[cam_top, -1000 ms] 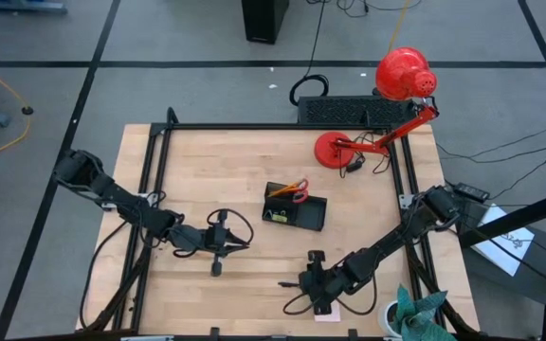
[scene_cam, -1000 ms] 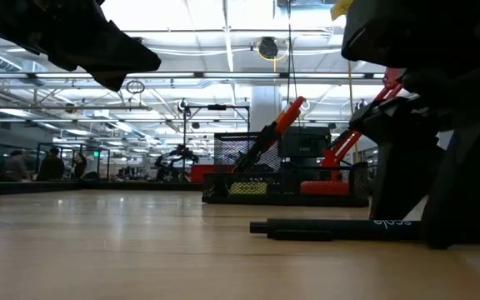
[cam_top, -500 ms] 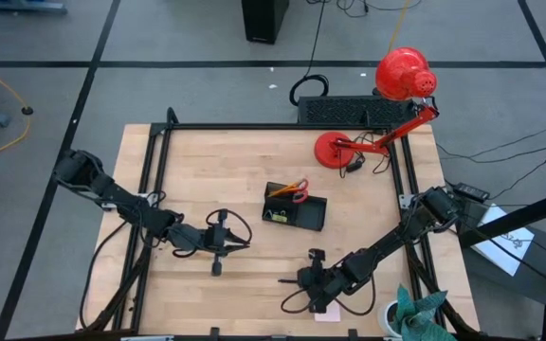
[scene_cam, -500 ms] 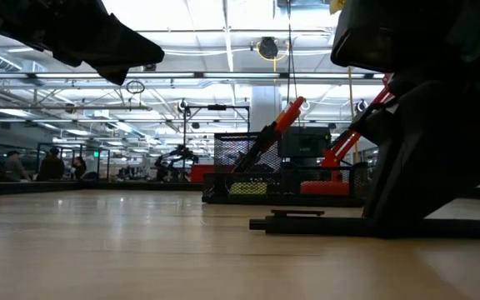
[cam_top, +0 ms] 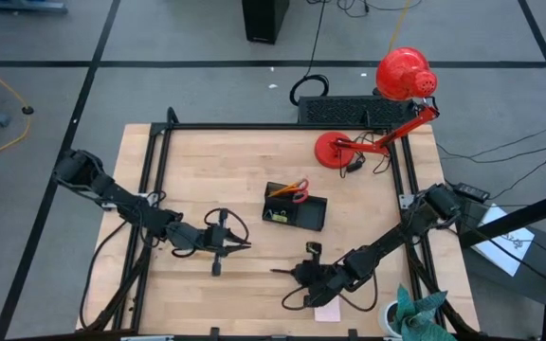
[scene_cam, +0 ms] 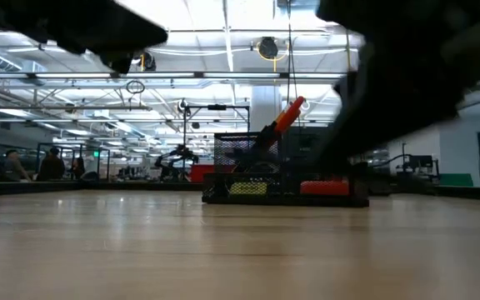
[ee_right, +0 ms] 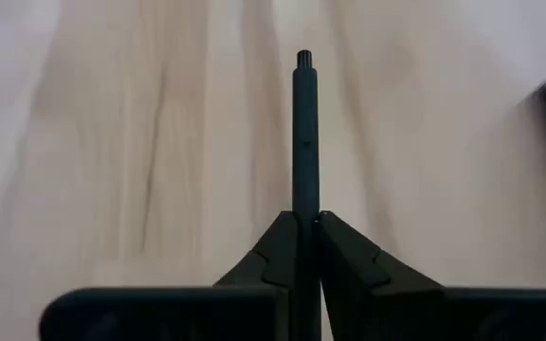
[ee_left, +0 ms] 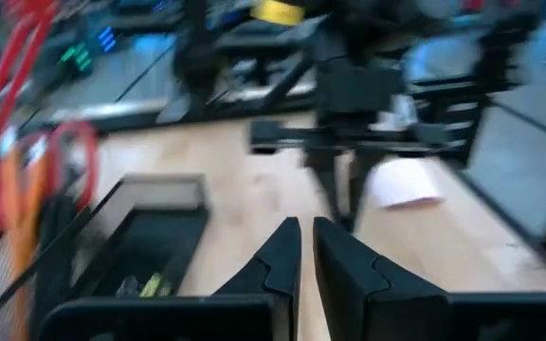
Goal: Pick and place office supplies into organizer
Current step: Put the black pen into the black desk organizer
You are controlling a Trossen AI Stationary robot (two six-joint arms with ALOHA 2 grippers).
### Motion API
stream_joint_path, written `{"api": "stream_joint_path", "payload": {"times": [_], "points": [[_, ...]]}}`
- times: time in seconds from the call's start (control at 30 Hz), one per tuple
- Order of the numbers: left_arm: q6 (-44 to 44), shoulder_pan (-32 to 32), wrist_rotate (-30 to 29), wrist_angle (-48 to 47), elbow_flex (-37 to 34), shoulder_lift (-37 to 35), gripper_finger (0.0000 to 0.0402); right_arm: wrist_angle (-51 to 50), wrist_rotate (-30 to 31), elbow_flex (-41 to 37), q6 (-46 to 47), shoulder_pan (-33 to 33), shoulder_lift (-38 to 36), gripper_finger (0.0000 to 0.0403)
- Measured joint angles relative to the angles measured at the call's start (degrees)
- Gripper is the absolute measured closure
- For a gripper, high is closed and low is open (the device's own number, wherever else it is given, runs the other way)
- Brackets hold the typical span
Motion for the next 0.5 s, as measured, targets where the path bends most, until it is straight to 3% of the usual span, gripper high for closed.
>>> {"api": "stream_joint_path", "payload": {"times": [0.23, 0.33, 0.5], "points": [[11.7, -3.4, 10.5, 11.0, 0.1, 0.0, 0.0364, 5.3, 11.2, 0.0, -9.3, 0.2, -5.3, 0.0385], [17.4, -5.0, 15.6, 16.7, 0.1, -0.3, 0.0364, 11.2, 12.9, 0.1, -16.0, 0.3, -6.9, 0.0385], [22.4, -4.8, 14.8, 20.3, 0.1, -0.4, 0.0363, 22.7, 12.7, 0.1, -27.5, 0.9, -9.0, 0.0385]]}}
